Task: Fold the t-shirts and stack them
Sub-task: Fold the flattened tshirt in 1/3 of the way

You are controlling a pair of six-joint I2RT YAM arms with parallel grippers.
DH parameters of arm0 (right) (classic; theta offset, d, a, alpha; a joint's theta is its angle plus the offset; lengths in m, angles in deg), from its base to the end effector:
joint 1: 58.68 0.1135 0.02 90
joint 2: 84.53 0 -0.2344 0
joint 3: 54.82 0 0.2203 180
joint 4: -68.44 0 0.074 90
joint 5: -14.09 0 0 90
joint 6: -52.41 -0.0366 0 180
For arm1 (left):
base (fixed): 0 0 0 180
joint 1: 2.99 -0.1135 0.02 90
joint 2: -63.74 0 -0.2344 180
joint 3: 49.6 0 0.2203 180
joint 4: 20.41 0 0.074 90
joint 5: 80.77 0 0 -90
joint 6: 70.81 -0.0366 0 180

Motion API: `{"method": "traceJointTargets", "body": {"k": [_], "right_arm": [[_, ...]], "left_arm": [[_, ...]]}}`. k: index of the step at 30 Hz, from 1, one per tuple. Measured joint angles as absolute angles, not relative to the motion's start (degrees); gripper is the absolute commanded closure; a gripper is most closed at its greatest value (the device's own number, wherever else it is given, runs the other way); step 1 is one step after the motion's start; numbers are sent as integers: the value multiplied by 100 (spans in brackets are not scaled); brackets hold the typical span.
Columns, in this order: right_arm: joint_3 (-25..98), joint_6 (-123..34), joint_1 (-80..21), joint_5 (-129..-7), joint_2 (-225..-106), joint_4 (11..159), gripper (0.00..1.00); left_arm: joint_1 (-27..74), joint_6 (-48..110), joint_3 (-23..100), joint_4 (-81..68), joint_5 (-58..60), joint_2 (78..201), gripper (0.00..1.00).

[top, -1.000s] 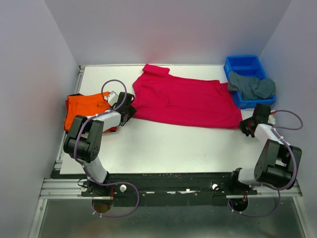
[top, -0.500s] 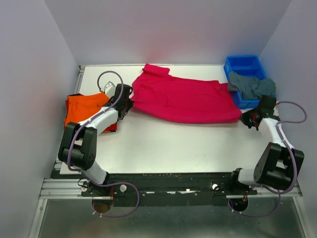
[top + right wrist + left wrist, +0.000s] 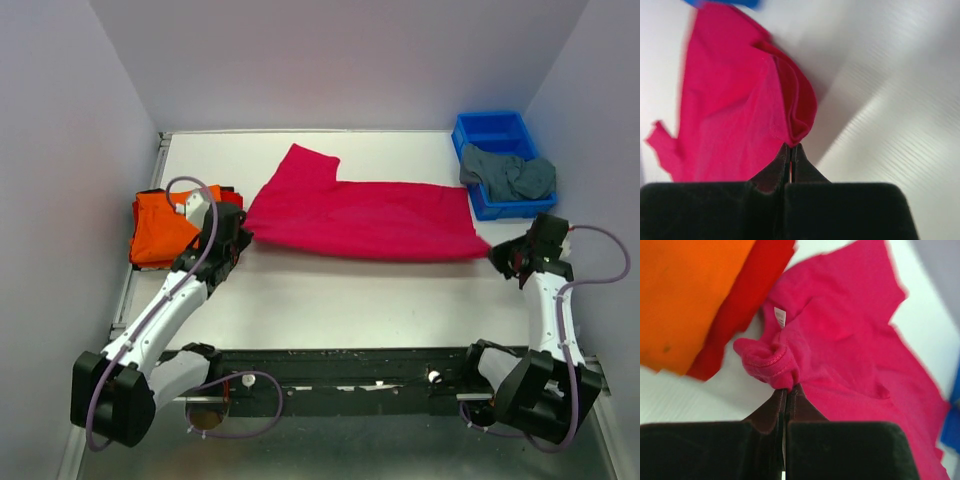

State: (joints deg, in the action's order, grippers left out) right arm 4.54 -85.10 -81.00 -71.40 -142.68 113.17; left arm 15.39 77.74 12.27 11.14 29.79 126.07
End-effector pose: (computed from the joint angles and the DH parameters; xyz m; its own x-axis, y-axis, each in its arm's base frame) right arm 0.1830 -0.0720 0.2412 -0.1900 0.8726 -0.4499 0.6898 0.4447 0.5713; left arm 0.2159 -0.0582 0.2619 -0.2732 -0.7509 -0.6012 -0.4225 0.6552 -0.6263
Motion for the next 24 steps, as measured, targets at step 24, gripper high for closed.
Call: {"method": "traceJointTargets", "body": {"k": [24], "right_arm": [[-270, -8416, -8131, -7649, -13444, 12161, 99]], "left_arm": [[1993, 8237, -161, 2109, 2734, 11479, 100]]}}
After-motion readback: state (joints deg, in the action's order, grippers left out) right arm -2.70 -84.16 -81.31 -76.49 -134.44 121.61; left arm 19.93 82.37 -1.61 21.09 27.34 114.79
